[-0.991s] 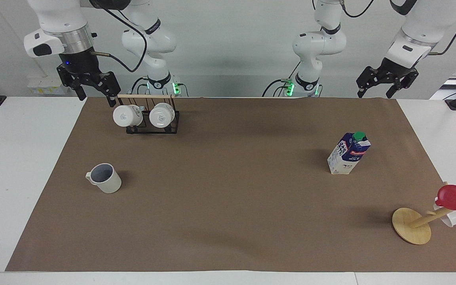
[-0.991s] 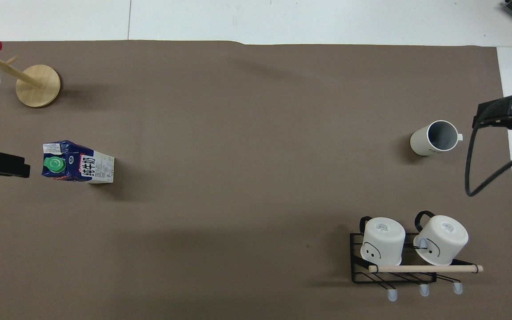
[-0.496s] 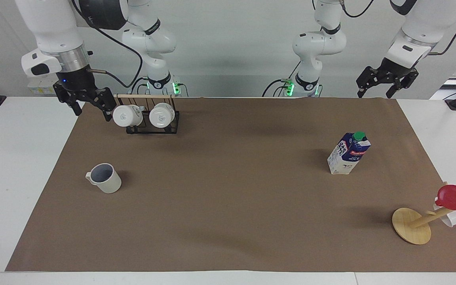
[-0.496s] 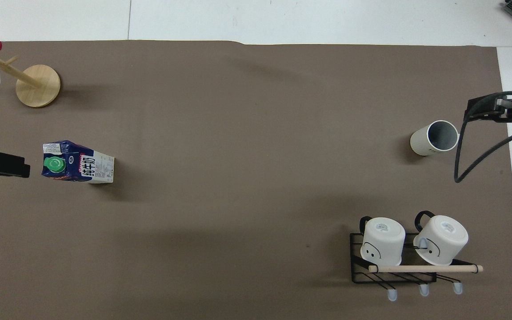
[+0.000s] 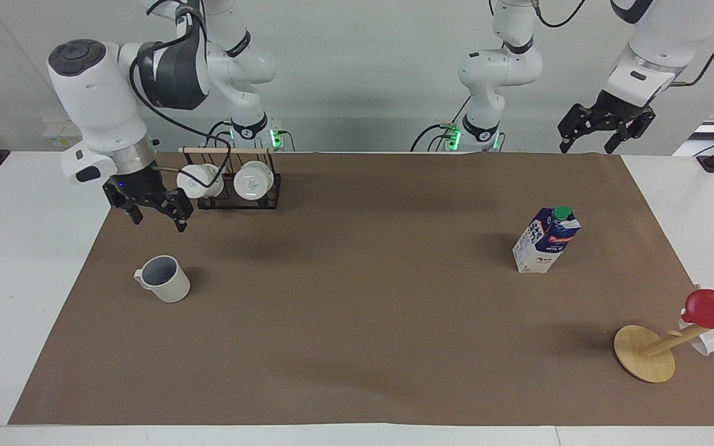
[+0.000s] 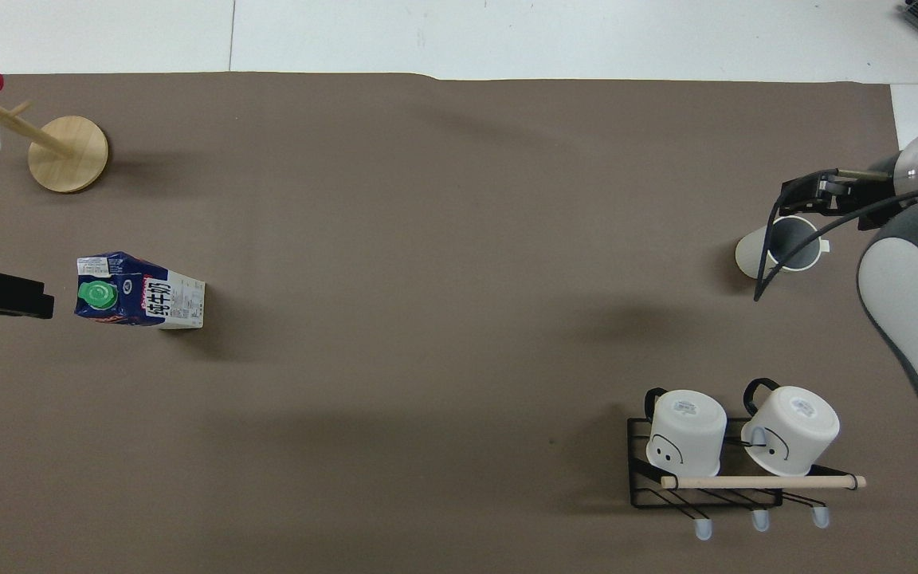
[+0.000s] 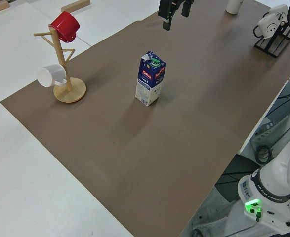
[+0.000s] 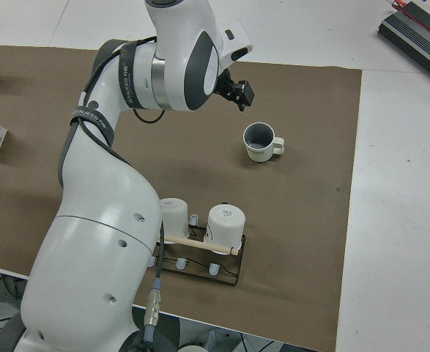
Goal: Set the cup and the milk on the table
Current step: 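Reach the right gripper to the dark mug and grasp it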
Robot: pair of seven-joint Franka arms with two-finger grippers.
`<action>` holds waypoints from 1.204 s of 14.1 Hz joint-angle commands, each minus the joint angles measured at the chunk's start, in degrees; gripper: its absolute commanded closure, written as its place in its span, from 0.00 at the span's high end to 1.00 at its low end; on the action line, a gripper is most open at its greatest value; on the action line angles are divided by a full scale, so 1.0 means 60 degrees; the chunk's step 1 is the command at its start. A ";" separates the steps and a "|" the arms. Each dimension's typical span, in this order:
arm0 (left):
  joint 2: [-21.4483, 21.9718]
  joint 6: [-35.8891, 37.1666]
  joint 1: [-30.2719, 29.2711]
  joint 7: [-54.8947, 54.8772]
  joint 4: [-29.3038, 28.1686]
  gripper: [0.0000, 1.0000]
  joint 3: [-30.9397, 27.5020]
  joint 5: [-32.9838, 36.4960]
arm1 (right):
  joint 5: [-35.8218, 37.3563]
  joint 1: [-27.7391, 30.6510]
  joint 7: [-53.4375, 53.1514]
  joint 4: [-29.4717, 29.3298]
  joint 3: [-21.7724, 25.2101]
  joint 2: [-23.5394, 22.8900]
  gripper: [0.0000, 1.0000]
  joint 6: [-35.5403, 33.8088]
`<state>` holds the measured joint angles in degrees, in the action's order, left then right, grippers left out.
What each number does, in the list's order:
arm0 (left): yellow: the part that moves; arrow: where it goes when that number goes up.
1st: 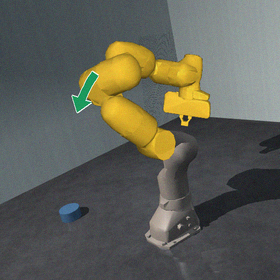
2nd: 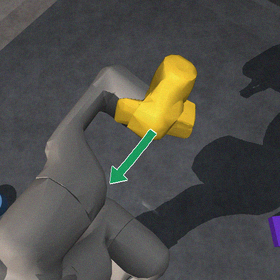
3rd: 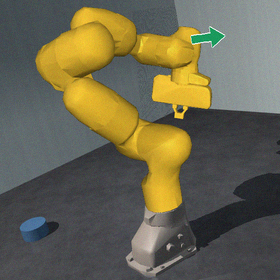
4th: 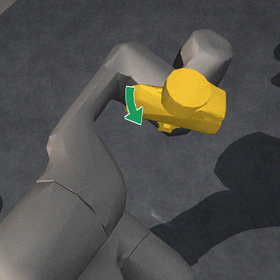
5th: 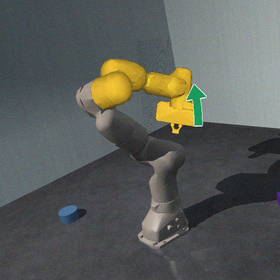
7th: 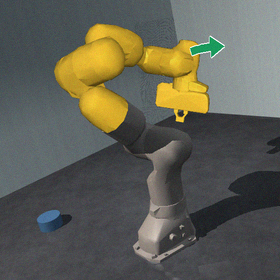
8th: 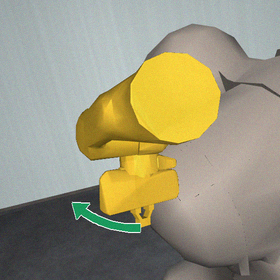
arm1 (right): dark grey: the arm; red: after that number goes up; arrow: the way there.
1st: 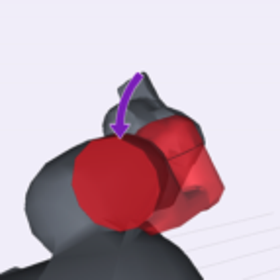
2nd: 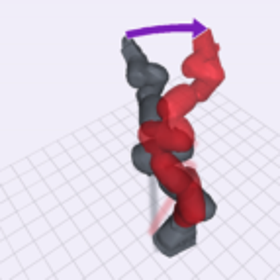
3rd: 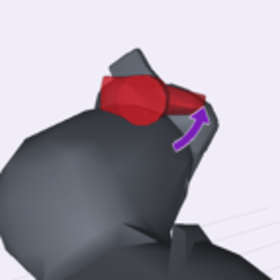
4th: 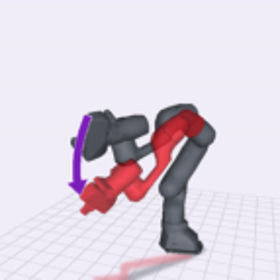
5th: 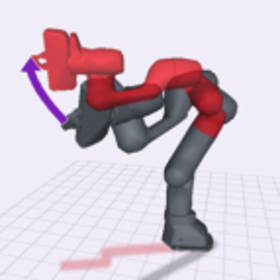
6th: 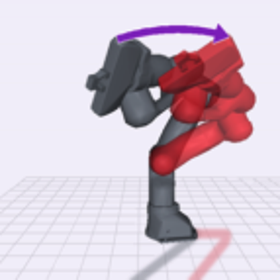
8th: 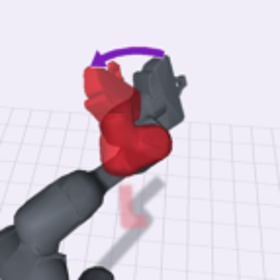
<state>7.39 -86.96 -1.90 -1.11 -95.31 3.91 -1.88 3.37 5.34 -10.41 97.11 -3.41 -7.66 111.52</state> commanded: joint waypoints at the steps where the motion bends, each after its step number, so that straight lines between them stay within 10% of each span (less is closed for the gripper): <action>1: 0.0072 0.0167 -0.0151 0.0009 0.0049 1.00 0.0067 -0.0082 | -0.0094 0.0193 0.0520 0.0629 0.0011 -0.0143 1.00 0.0937; 17: 0.0072 0.0167 -0.0151 0.0009 0.0049 1.00 0.0067 -0.0082 | 0.0023 0.0487 0.1326 0.2183 -0.0003 -0.1300 1.00 0.3680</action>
<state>7.39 -86.96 -1.90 -1.11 -95.31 3.91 -1.88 3.46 7.88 -4.25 109.65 -3.33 -15.04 131.97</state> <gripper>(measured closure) 0.000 0.000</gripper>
